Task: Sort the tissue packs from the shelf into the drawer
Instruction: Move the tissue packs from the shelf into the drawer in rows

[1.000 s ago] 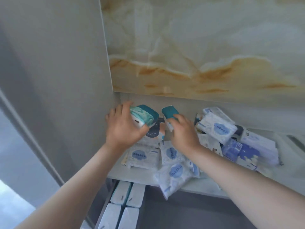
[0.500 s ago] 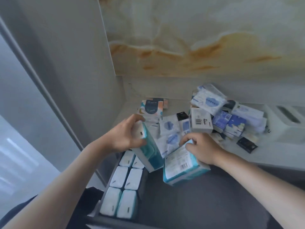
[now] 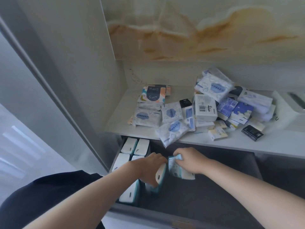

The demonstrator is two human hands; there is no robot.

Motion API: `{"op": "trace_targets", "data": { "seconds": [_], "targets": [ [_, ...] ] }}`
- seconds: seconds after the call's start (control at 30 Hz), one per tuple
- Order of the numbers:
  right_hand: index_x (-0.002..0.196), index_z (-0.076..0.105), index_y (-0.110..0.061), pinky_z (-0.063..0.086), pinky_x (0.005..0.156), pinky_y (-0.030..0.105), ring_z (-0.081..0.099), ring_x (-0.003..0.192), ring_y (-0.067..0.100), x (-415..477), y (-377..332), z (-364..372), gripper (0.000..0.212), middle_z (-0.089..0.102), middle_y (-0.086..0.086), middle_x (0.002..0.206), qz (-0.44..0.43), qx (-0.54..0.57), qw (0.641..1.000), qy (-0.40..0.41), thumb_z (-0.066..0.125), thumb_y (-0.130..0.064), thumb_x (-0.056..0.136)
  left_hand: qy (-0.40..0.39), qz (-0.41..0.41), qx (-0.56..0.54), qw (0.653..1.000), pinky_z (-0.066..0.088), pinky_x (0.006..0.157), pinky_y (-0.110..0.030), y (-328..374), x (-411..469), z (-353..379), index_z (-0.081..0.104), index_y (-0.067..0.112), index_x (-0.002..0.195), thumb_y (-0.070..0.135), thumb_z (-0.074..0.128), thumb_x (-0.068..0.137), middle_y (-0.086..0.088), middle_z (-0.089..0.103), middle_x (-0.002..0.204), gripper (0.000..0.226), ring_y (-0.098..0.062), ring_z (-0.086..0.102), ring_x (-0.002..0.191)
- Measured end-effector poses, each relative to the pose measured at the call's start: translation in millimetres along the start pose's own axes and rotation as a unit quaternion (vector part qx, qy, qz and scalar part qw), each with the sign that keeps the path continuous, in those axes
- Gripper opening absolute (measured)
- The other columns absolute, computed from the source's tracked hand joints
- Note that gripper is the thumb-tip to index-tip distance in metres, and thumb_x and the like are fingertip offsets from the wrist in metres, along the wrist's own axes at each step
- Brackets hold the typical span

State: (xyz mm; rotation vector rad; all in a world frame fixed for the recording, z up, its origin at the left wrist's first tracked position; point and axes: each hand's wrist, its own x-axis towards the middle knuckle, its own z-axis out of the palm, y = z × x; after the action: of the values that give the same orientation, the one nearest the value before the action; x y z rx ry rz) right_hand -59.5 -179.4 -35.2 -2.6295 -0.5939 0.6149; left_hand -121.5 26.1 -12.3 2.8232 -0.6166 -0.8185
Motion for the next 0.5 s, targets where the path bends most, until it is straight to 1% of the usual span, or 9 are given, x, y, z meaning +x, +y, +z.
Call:
{"op": "trace_targets", "data": {
  "seconds": [0.07, 0.13, 0.23, 0.33, 0.37, 0.43, 0.5],
  "targets": [
    [0.132, 0.057, -0.026, 0.044, 0.099, 0.031, 0.053, 0.122, 0.015, 6.1, 3.8, 8.6, 0.039, 0.058, -0.005, 0.134, -0.001, -0.001, 1.000, 0.011, 0.056, -0.040, 0.096, -0.008, 0.016, 0.022, 1.000, 0.043, 0.102, -0.038, -5.6, 8.0, 13.2, 0.029, 0.021, 0.146, 0.031, 0.083, 0.066, 0.000, 0.032, 0.136, 0.096, -0.020, 0.030, 0.127],
    [0.131, 0.058, -0.026, 0.042, 0.100, 0.031, 0.052, 0.123, 0.014, 11.2, 8.1, 14.4, 0.038, 0.058, -0.006, 0.134, -0.004, 0.003, 1.000, 0.022, 0.057, -0.039, 0.096, -0.024, 0.025, 0.034, 0.999, 0.043, 0.104, -0.041, -11.3, 13.8, 24.0, 0.030, 0.021, 0.146, 0.034, 0.085, 0.065, -0.001, 0.033, 0.137, 0.099, -0.021, 0.031, 0.128],
    [0.124, 0.064, -0.028, 0.041, 0.099, 0.029, 0.052, 0.120, 0.014, 14.4, 15.0, 24.3, 0.031, 0.059, -0.007, 0.128, -0.001, 0.017, 1.000, 0.015, 0.060, -0.039, 0.095, -0.058, 0.033, 0.051, 0.996, 0.040, 0.105, -0.043, -13.8, 20.6, 37.9, 0.029, 0.021, 0.146, 0.040, 0.088, 0.063, -0.003, 0.037, 0.138, 0.104, -0.023, 0.034, 0.129],
    [0.116, 0.068, -0.031, 0.043, 0.096, 0.028, 0.054, 0.116, 0.014, 17.1, 19.1, 36.6, 0.025, 0.059, -0.007, 0.121, 0.016, 0.031, 0.999, 0.005, 0.062, -0.041, 0.094, -0.077, 0.035, 0.049, 0.995, 0.042, 0.104, -0.044, -11.4, 27.0, 42.5, 0.029, 0.024, 0.145, 0.048, 0.088, 0.060, -0.003, 0.040, 0.137, 0.106, -0.023, 0.036, 0.129],
    [0.114, 0.069, -0.032, 0.043, 0.093, 0.028, 0.055, 0.114, 0.014, 18.3, 19.0, 40.3, 0.023, 0.059, -0.007, 0.118, 0.021, 0.036, 0.999, 0.007, 0.062, -0.041, 0.093, -0.073, 0.033, 0.046, 0.996, 0.042, 0.103, -0.045, -9.6, 29.1, 40.9, 0.031, 0.025, 0.144, 0.053, 0.086, 0.061, -0.002, 0.041, 0.136, 0.103, -0.023, 0.036, 0.129],
    [0.109, 0.070, -0.032, 0.040, 0.087, 0.026, 0.056, 0.111, 0.015, 21.9, 17.4, 47.4, 0.020, 0.059, -0.006, 0.114, 0.028, 0.051, 0.998, 0.018, 0.064, -0.041, 0.092, -0.033, 0.020, 0.019, 0.999, 0.042, 0.102, -0.043, -4.4, 32.7, 34.6, 0.036, 0.026, 0.141, 0.061, 0.078, 0.068, -0.001, 0.045, 0.134, 0.092, -0.022, 0.040, 0.126],
    [0.108, 0.068, -0.032, 0.038, 0.084, 0.024, 0.057, 0.112, 0.016, 25.7, 14.7, 52.2, 0.018, 0.058, -0.004, 0.113, 0.036, 0.081, 0.996, 0.025, 0.063, -0.040, 0.093, 0.024, -0.002, -0.030, 0.999, 0.043, 0.100, -0.039, 0.1, 36.9, 30.3, 0.038, 0.025, 0.140, 0.056, 0.071, 0.077, -0.002, 0.047, 0.133, 0.078, -0.022, 0.046, 0.123]
  ]
}}
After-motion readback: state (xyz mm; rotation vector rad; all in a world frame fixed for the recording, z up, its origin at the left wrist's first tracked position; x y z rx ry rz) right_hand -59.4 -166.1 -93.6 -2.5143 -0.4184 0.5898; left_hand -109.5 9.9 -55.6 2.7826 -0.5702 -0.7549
